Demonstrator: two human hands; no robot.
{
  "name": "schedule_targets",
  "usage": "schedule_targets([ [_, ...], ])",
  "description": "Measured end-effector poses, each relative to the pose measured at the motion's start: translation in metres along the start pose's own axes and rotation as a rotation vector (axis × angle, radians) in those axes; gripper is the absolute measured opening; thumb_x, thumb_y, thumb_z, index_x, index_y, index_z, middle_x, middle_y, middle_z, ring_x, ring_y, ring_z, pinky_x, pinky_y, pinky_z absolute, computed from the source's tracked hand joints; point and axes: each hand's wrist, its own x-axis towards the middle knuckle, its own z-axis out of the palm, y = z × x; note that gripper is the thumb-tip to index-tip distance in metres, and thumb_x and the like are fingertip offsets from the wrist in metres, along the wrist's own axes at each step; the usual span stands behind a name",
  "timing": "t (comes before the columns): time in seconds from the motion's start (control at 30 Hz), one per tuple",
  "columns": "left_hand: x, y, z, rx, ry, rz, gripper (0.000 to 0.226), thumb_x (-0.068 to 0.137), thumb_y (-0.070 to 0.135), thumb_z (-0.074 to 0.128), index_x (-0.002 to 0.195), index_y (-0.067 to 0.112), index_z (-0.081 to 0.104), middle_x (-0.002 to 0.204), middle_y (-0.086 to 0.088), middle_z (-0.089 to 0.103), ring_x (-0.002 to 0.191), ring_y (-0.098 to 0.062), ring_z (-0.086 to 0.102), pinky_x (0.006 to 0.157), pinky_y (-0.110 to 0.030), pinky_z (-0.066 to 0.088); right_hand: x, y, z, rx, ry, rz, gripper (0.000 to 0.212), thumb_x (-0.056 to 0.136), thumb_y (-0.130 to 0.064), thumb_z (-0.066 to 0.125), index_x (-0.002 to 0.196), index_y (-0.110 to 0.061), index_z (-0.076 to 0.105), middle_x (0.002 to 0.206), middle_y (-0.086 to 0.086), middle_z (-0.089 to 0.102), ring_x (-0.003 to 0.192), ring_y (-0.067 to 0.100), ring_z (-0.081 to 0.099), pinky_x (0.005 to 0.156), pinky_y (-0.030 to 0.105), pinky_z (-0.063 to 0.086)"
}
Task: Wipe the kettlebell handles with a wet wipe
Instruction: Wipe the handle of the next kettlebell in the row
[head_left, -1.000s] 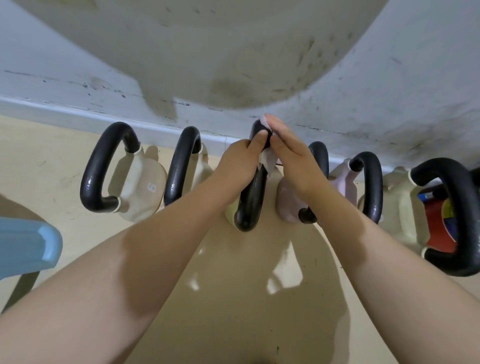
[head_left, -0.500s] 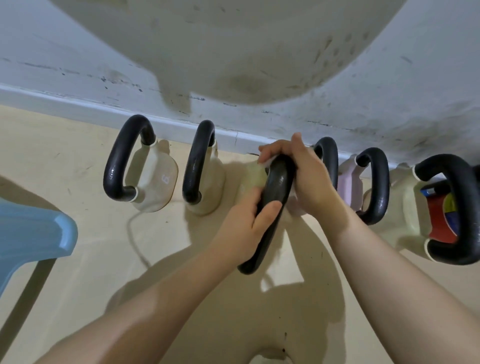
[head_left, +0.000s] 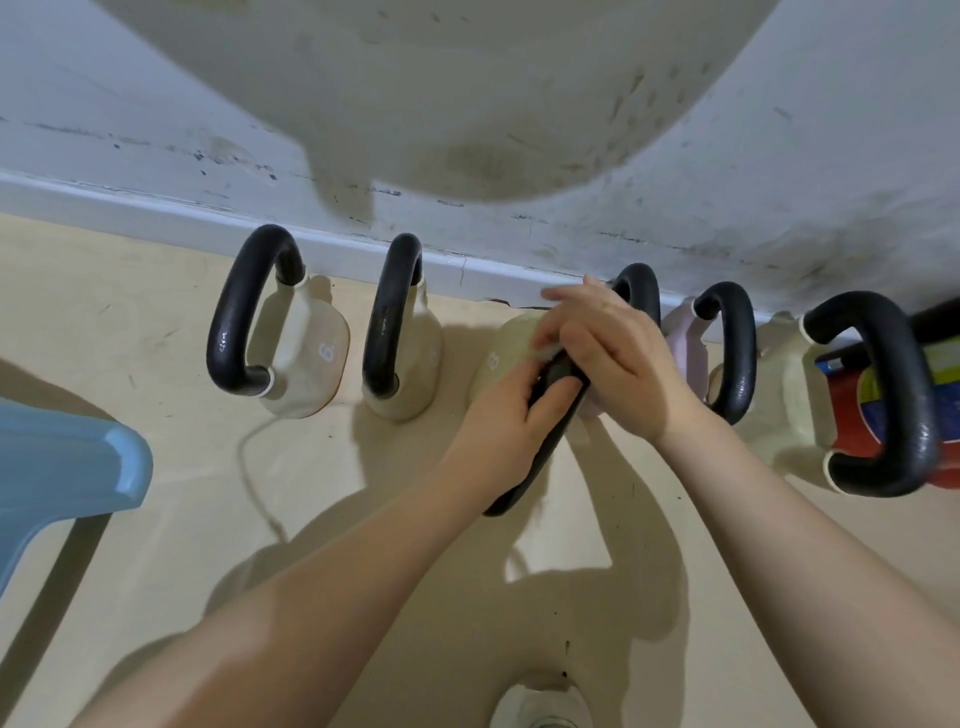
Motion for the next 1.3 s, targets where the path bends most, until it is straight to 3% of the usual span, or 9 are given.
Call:
schedule_targets([
  [0.17, -0.002, 0.000, 0.004, 0.001, 0.004, -0.008, 0.007, 0.094, 0.029, 0.045, 0.089, 0.025, 0.049, 0.072, 0.010, 0.058, 0.063, -0.001, 0.054, 0.058, -0.010, 0.039, 0.001, 0.000, 0.003, -0.086, 0.017, 0.012, 0.034, 0.092, -0.023, 0.038, 0.084, -0.007, 0.068, 0.091, 0.004, 0.070, 0.128, 0.023, 0.047, 0.112, 0.042, 0.028],
  [0.27, -0.007, -0.005, 0.003, -0.018, 0.020, 0.018, 0.005, 0.094, 0.031, 0.045, 0.090, 0.030, 0.046, 0.073, 0.015, 0.058, 0.065, 0.009, 0.055, 0.058, -0.007, 0.040, -0.003, -0.005, 0.002, -0.209, -0.091, -0.135, 0.043, 0.092, -0.029, 0.032, 0.086, -0.010, 0.070, 0.091, 0.001, 0.072, 0.123, 0.018, 0.050, 0.114, 0.039, 0.024],
  [0.43, -0.007, -0.007, 0.003, -0.017, 0.046, -0.024, 0.009, 0.093, 0.035, 0.045, 0.096, 0.027, 0.048, 0.072, 0.015, 0.055, 0.066, -0.001, 0.053, 0.057, -0.010, 0.037, 0.017, -0.003, 0.002, 0.123, 0.019, 0.238, 0.044, 0.091, -0.029, 0.030, 0.101, -0.008, 0.068, 0.106, -0.007, 0.065, 0.129, 0.007, 0.041, 0.107, 0.026, 0.032],
  [0.63, 0.006, -0.007, -0.007, -0.032, 0.124, -0.059, 0.022, 0.091, 0.040, 0.037, 0.093, 0.021, 0.047, 0.070, 0.006, 0.060, 0.067, -0.013, 0.060, 0.065, -0.033, 0.047, 0.006, -0.013, 0.019, -0.100, -0.019, -0.129, 0.037, 0.093, -0.021, 0.032, 0.099, -0.011, 0.068, 0.104, 0.001, 0.069, 0.131, 0.013, 0.039, 0.117, 0.035, 0.012],
  [0.8, 0.033, 0.002, -0.016, -0.068, 0.176, -0.089, 0.034, 0.095, 0.037, 0.035, 0.081, 0.013, 0.054, 0.076, -0.015, 0.064, 0.070, -0.029, 0.061, 0.072, -0.045, 0.050, 0.045, -0.019, 0.032, 0.301, 0.208, 0.384, 0.036, 0.099, -0.025, 0.033, 0.124, -0.010, 0.054, 0.138, 0.007, 0.048, 0.132, 0.020, 0.040, 0.114, 0.040, 0.028],
  [0.93, 0.058, -0.001, -0.029, -0.116, 0.192, -0.199, 0.032, 0.098, 0.021, 0.034, 0.070, 0.032, 0.044, 0.075, 0.008, 0.051, 0.079, -0.020, 0.055, 0.089, -0.044, 0.050, 0.039, -0.038, 0.047, 0.357, 0.152, 0.335, 0.034, 0.101, -0.025, 0.034, 0.129, -0.020, 0.053, 0.153, -0.007, 0.025, 0.143, 0.016, 0.020, 0.115, 0.029, 0.023],
  [1.0, 0.067, 0.001, -0.033, -0.113, 0.218, -0.215, 0.033, 0.099, 0.026, 0.033, 0.068, 0.031, 0.044, 0.074, 0.006, 0.052, 0.082, -0.021, 0.054, 0.082, -0.037, 0.050, 0.047, -0.027, 0.043, 0.413, 0.135, 0.325, 0.036, 0.102, -0.024, 0.032, 0.131, -0.020, 0.051, 0.143, -0.019, 0.032, 0.144, 0.007, 0.014, 0.114, 0.022, 0.018],
  [1.13, 0.091, 0.009, -0.032, -0.026, 0.215, -0.242, 0.039, 0.100, 0.023, 0.027, 0.070, 0.015, 0.051, 0.077, -0.008, 0.061, 0.074, -0.022, 0.057, 0.062, -0.024, 0.037, 0.068, -0.011, 0.044, 0.433, 0.198, 0.384, 0.038, 0.102, -0.020, 0.030, 0.136, -0.012, 0.045, 0.154, -0.002, 0.026, 0.143, 0.010, 0.021, 0.119, 0.034, 0.016],
  [1.3, 0.092, 0.009, -0.025, -0.093, 0.176, -0.257, 0.043, 0.098, 0.032, 0.032, 0.059, 0.018, 0.046, 0.057, 0.002, 0.050, 0.052, -0.008, 0.046, 0.039, -0.008, 0.033, 0.051, 0.007, 0.045, 0.603, 0.176, 0.400, 0.032, 0.099, -0.033, 0.032, 0.130, -0.031, 0.042, 0.154, -0.011, 0.023, 0.139, -0.001, 0.023, 0.117, 0.024, 0.022],
])
